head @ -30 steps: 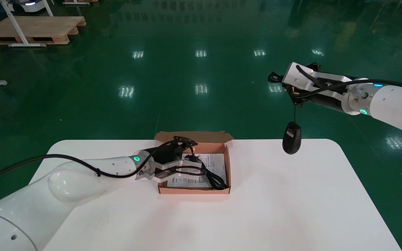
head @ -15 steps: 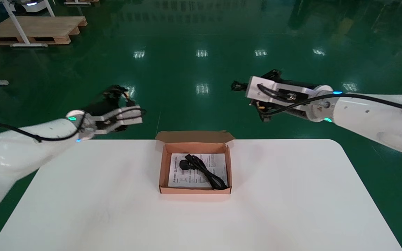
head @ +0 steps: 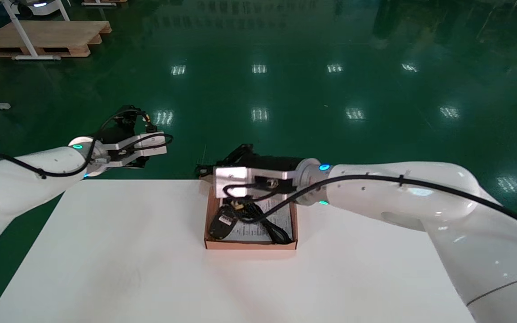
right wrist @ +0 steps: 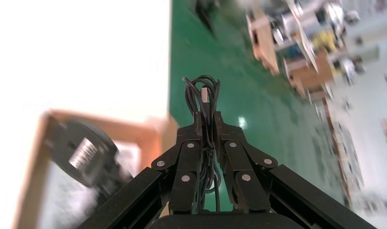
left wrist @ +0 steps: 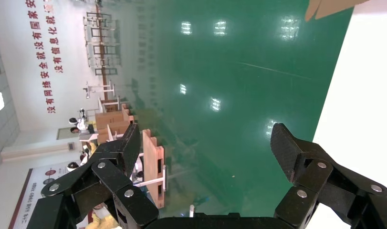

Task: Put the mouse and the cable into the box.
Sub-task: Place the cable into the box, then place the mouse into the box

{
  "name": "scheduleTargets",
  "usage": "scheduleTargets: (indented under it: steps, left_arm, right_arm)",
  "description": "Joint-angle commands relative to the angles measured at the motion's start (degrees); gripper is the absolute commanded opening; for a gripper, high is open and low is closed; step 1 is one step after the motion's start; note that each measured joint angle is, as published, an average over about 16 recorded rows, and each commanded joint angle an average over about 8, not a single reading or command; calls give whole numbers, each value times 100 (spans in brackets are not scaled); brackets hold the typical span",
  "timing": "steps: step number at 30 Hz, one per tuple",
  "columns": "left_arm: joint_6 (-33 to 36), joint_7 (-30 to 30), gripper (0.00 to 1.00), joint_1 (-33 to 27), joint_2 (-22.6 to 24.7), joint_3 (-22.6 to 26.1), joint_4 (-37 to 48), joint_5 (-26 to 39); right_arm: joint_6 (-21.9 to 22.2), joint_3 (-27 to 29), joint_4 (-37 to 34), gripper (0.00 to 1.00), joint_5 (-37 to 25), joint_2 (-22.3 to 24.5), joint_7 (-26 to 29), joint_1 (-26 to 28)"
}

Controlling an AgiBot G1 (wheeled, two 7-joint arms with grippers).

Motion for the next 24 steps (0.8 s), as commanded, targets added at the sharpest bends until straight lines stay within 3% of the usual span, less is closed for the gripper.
scheduleTargets:
  steps: [1, 6, 10, 11, 18, 19, 24]
  left_arm:
    - [0, -122, 100, -12, 3, 45, -6, 79]
    - [5, -407, 100, -10, -36, 134, -107, 264]
    - [12, -635, 100, -2, -78, 200, -208, 414]
    - [14, -680, 100, 0, -87, 212, -229, 444]
    - [16, -890, 100, -5, -139, 281, -329, 599]
    - [15, -900, 100, -6, -143, 286, -336, 609]
    - [18, -878, 100, -1, -140, 281, -336, 602]
  right_arm:
    - [-52, -112, 216, 0, 46, -64, -18, -121]
    - [125, -430, 363, 0, 11, -62, 290, -209]
    - [517, -744, 123, 3, -265, -75, 493, -237]
    - [630, -810, 57, 11, -341, -79, 527, -246]
    - [1213, -1128, -224, 95, -694, -101, 718, -333]
    - [1245, -1148, -240, 100, -714, -104, 730, -340]
    - [1234, -1125, -234, 100, -702, -99, 709, -335]
